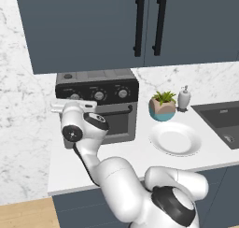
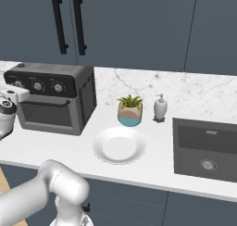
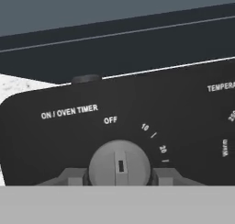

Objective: Pick up the kebab skewer and baguette bread, and place them inside the toaster oven. Close the toaster oven door and start by setting the timer.

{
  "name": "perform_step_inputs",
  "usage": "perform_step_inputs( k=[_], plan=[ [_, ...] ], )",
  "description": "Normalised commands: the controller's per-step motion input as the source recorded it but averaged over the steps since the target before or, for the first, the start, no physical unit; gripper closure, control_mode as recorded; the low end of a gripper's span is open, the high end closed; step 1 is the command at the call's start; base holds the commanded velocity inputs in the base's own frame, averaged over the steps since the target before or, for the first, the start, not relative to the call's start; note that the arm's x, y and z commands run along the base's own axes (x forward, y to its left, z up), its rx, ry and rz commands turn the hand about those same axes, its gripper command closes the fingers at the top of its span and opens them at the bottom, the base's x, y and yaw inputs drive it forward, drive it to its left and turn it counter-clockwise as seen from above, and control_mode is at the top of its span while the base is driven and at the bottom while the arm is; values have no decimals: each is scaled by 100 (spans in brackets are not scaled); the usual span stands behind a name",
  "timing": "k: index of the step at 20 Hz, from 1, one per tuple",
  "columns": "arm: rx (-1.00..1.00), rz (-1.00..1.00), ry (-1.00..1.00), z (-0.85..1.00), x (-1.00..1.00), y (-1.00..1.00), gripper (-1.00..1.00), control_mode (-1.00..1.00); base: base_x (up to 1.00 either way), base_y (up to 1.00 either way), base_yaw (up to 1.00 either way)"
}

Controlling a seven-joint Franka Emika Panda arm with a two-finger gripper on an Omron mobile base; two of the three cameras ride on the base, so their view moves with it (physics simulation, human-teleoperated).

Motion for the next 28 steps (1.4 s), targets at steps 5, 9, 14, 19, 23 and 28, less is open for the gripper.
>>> perform_step_inputs(
  k=[5,9,14,19,23,28],
  plan=[
    [19,0,-4,0,0,0,100,-100,0,0,0],
    [18,0,-2,0,0,0,100,-100,0,0,0],
    [16,0,0,0,0,0,100,-100,0,0,0],
    [16,0,-1,0,0,0,100,-100,0,0,0],
    [18,0,-1,0,0,0,100,-100,0,0,0],
    [18,0,0,0,0,0,100,-100,0,0,0]
  ],
)
